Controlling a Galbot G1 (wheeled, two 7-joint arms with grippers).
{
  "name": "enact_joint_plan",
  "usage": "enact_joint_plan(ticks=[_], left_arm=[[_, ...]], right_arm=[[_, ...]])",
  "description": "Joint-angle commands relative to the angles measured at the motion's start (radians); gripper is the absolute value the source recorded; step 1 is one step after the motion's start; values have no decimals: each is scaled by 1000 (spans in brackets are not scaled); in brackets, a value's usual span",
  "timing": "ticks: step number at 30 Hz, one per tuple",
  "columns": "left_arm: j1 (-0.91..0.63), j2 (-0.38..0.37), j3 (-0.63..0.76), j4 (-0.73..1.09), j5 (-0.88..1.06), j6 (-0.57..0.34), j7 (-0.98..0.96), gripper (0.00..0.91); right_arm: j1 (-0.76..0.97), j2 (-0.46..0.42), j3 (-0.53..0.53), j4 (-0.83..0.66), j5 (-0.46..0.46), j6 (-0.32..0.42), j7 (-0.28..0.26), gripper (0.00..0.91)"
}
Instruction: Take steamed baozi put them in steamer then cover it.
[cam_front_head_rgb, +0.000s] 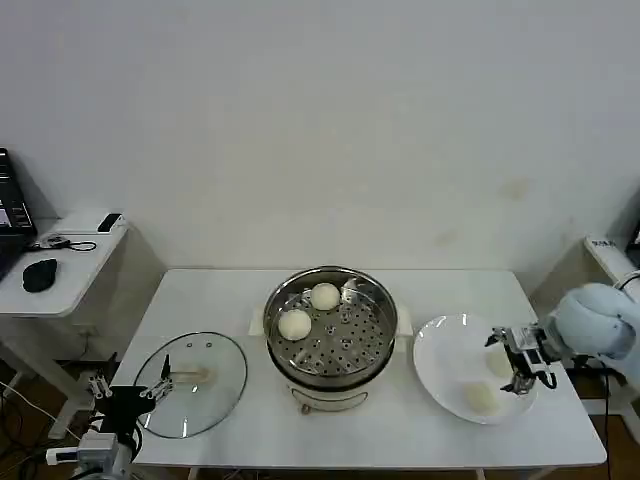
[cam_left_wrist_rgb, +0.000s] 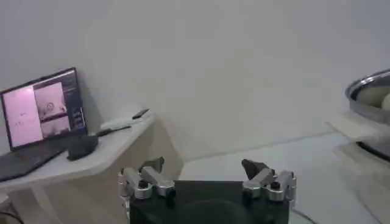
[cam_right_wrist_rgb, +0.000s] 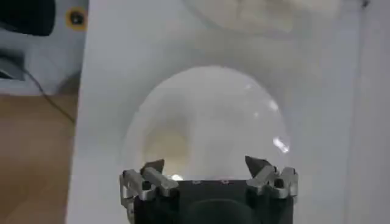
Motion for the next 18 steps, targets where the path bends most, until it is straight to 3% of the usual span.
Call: enact_joint_plan(ticks=[1, 10, 18], left_arm=[[-2, 2, 4, 6, 6, -1, 2, 907], [-10, 0, -7, 28, 9, -1, 4, 907], [-7, -6, -14, 36, 11, -2, 3, 907]], right_arm=[[-213, 9, 132, -66, -48, 27, -5, 907], [-228, 141, 123, -171, -58, 44, 9, 907], [-213, 186, 94, -231, -72, 41, 11, 907]])
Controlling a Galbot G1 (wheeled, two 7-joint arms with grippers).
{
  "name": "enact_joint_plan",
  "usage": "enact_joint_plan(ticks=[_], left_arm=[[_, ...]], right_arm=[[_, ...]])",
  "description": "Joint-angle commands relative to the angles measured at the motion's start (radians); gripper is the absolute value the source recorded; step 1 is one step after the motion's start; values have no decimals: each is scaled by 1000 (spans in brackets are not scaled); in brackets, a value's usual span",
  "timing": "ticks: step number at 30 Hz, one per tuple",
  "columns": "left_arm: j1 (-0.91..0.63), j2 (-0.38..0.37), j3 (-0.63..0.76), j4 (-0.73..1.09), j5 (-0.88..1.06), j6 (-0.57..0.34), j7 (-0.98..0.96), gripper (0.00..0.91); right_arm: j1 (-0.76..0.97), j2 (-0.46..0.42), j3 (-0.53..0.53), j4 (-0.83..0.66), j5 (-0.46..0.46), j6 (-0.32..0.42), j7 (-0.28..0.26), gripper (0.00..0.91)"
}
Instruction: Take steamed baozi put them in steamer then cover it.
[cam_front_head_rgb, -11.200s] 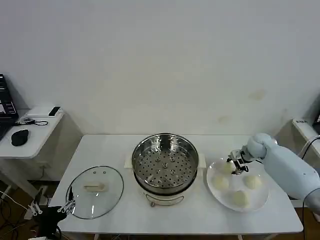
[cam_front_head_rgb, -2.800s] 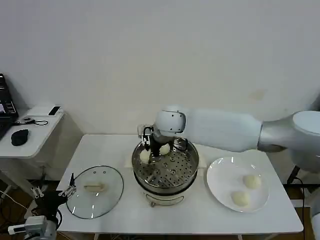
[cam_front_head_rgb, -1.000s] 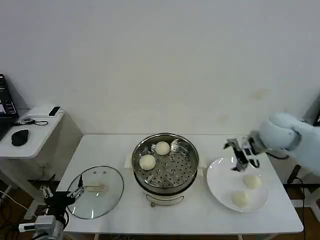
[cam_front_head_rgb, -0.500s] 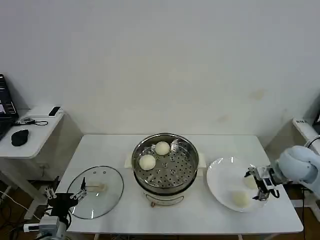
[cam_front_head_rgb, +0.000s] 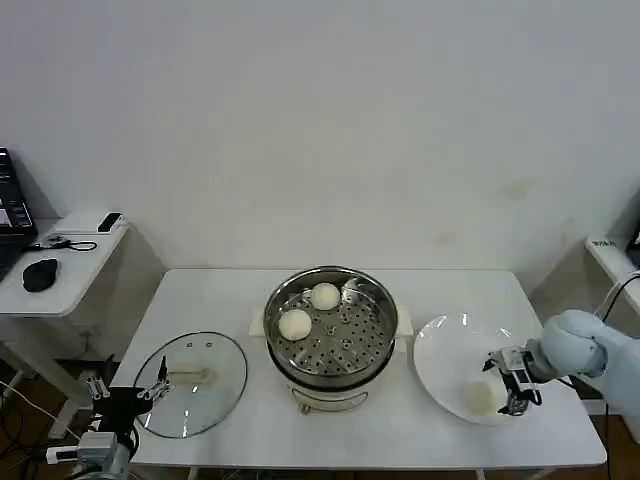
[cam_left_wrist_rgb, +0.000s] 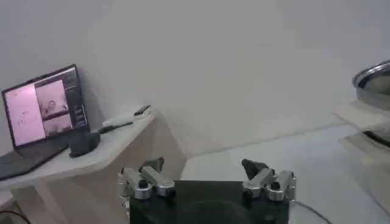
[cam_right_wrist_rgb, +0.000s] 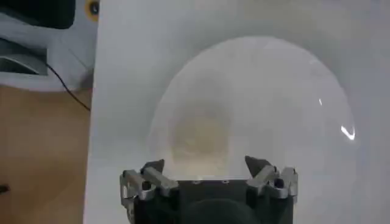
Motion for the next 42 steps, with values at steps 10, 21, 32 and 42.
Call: enact_joint_plan(ticks=[10, 21, 32, 42], left_arm=[[-4, -2, -3, 5, 9, -3, -4, 907], [-3, -7, 3, 4, 17, -6, -4, 907], [1, -3, -6, -5, 13, -8, -1, 907], [9, -2, -4, -4, 11, -22, -3, 907]], right_arm=[[-35, 69, 7, -78, -13, -9, -7, 715], [25, 66, -12, -80, 2, -20, -62, 615], [196, 52, 2, -82, 69, -29, -97, 615], [581, 112, -139, -106, 191, -38, -117, 625]])
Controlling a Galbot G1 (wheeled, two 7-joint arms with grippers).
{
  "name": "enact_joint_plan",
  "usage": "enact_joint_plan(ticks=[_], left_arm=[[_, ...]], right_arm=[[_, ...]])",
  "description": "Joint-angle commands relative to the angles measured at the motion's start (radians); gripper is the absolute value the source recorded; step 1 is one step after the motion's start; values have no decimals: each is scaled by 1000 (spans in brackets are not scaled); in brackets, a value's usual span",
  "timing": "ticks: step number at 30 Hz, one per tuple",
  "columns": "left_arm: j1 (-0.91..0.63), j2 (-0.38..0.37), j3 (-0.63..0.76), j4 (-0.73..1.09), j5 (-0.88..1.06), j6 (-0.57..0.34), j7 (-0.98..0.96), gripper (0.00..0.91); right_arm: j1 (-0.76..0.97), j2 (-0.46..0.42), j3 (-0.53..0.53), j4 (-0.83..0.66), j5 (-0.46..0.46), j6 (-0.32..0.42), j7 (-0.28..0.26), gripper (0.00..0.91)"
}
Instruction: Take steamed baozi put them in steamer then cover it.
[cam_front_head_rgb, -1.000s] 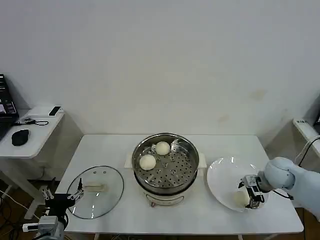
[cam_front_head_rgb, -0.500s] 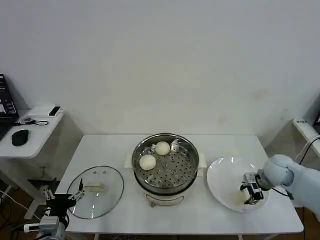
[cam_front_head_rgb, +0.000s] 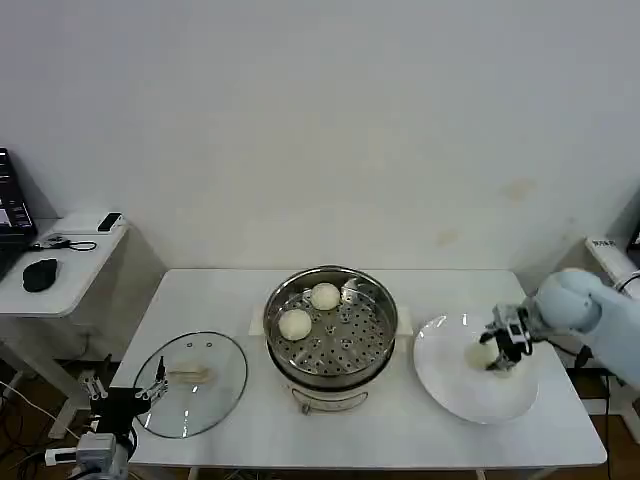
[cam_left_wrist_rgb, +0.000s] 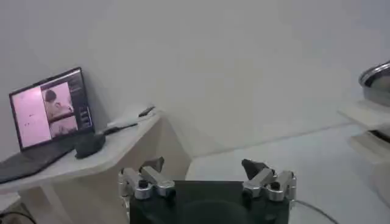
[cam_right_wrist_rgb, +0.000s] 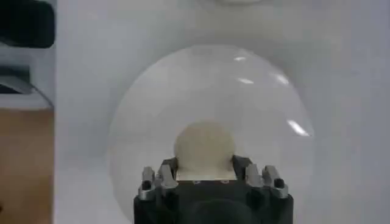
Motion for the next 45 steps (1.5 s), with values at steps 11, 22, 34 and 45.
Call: enact_joint_plan(ticks=[11, 22, 34, 45], left_arm=[[7, -8, -10, -25, -9, 0, -2, 907], [18, -23, -47, -48, -21, 4, -6, 907], [30, -37, -72, -45, -21, 2, -7, 907], [36, -49, -82, -43, -18, -2, -9, 907]], right_arm=[[680, 289, -376, 32, 207, -58, 6, 625], [573, 509, -404, 66, 194, 8, -11, 625], [475, 600, -437, 63, 62, 163, -66, 625], [449, 633, -465, 65, 4, 219, -76, 625]])
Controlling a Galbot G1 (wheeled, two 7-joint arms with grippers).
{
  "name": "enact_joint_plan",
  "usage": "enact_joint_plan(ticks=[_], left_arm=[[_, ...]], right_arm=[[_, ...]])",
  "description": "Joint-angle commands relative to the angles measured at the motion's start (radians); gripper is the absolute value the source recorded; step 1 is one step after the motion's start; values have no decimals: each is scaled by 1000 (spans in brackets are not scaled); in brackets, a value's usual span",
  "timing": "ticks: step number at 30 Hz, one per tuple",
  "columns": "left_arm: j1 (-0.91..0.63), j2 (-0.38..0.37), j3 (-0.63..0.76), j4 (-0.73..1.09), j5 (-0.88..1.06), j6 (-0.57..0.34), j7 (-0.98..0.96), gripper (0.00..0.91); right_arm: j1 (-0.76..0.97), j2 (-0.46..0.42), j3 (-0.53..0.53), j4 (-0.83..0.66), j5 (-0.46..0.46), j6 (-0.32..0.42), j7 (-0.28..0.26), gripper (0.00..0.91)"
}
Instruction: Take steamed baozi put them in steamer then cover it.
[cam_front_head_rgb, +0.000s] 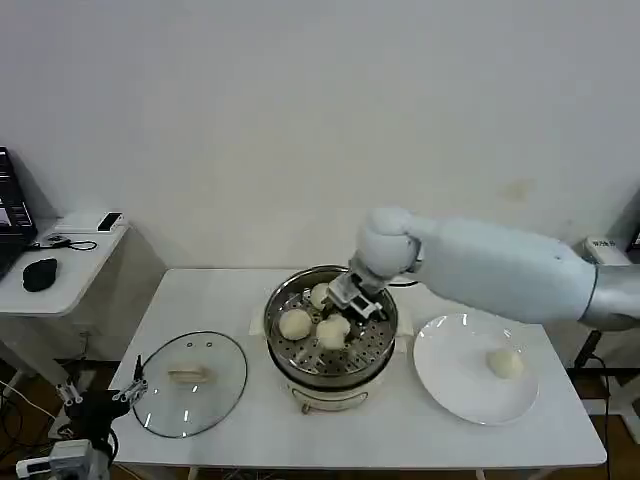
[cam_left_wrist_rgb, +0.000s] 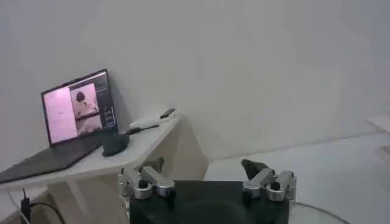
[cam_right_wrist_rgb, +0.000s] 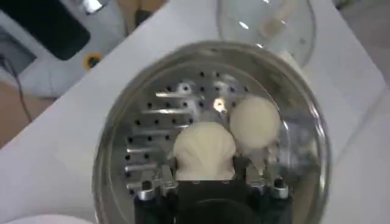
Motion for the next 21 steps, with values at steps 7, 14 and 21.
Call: enact_joint_plan(ticks=[7, 14, 21], left_arm=[[4, -2, -7, 1, 0, -2, -6, 907], [2, 2, -7, 5, 0, -2, -5, 907], [0, 5, -6, 5, 1, -1, -5, 907]], right_arm=[[-33, 34, -43, -4, -82, 85, -27, 635], [-42, 13, -47, 11, -64, 82, -21, 625], [-36, 6, -45, 16, -52, 82, -1, 907]])
